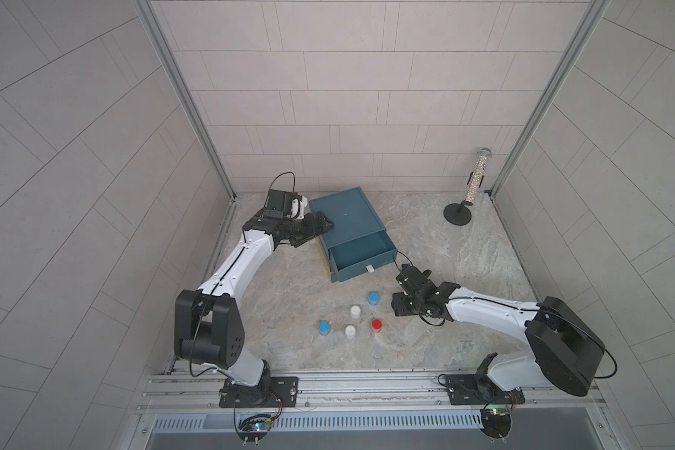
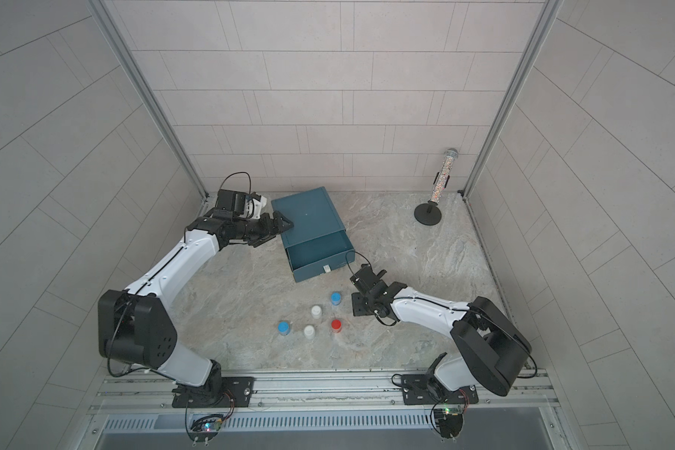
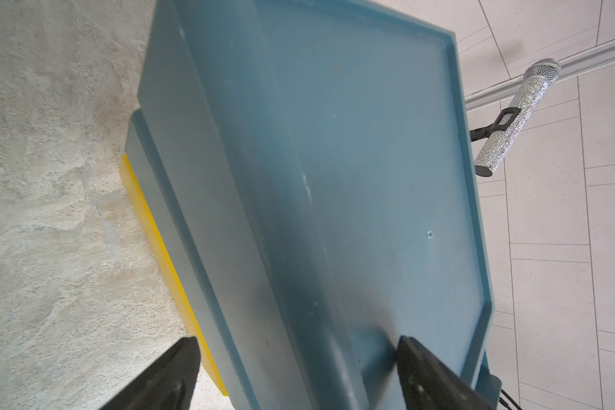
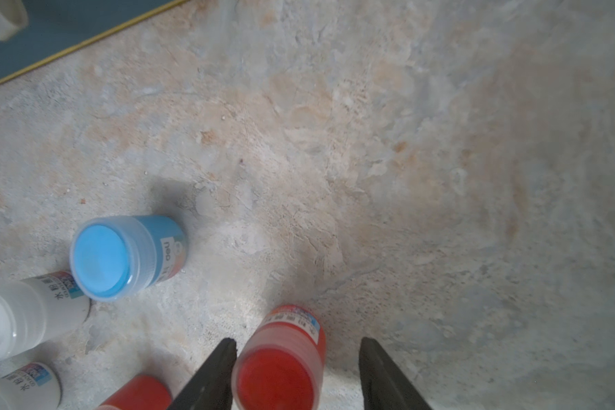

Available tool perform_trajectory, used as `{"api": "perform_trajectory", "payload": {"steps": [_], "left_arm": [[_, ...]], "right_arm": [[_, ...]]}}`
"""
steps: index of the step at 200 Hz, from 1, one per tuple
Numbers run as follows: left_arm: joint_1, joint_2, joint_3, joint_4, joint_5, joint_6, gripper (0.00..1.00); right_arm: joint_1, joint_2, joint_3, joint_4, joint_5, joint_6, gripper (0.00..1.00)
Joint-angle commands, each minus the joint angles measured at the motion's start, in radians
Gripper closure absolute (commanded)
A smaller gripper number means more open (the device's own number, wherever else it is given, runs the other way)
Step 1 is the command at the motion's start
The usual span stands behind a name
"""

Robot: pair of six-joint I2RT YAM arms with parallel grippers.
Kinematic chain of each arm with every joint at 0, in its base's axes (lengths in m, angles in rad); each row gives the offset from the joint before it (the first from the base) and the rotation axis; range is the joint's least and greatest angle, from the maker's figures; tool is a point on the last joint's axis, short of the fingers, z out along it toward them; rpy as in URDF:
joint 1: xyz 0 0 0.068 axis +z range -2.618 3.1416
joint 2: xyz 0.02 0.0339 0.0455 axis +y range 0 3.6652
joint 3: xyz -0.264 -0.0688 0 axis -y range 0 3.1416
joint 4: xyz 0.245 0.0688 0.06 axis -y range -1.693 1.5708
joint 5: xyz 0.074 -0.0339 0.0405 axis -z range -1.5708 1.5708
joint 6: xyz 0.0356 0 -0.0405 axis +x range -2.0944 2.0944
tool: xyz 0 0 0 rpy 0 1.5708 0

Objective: Put the paint cans in the drawer according to color
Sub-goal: Pick up the paint can at the center of the board.

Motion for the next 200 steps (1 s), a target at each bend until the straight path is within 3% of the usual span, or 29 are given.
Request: {"api": "perform_trajectory", "payload": {"steps": [1, 106, 122, 152, 200], "left_arm": [[-0.003, 0.017, -0.008, -0.051, -0.028, 0.017, 0.07], [-0.003, 0.011, -0.007, -0.055, -0.035, 0.021, 0.07], [-0.003, 0.011, -0.007, -0.056, -0.036, 0.021, 0.07], [-0.003, 0.010, -0.007, -0.057, -0.037, 0.023, 0.07], [-0.003, 0.012, -0.007, -0.058, -0.038, 0.023, 0.07]], "right_arm": [[0.006, 0.012, 0.018, 0.009, 0.027, 0.005, 0.44], [0.018, 0.040, 0.035, -0.024, 0.072, 0.002, 0.62], [0.018, 0.036, 0.035, -0.032, 0.077, 0.003, 0.73], [0.018, 0.006, 0.042, -0.053, 0.088, 0.005, 0.83], [0.020, -0.067, 0.079, -0.136, 0.116, -0.017, 0.87]]}}
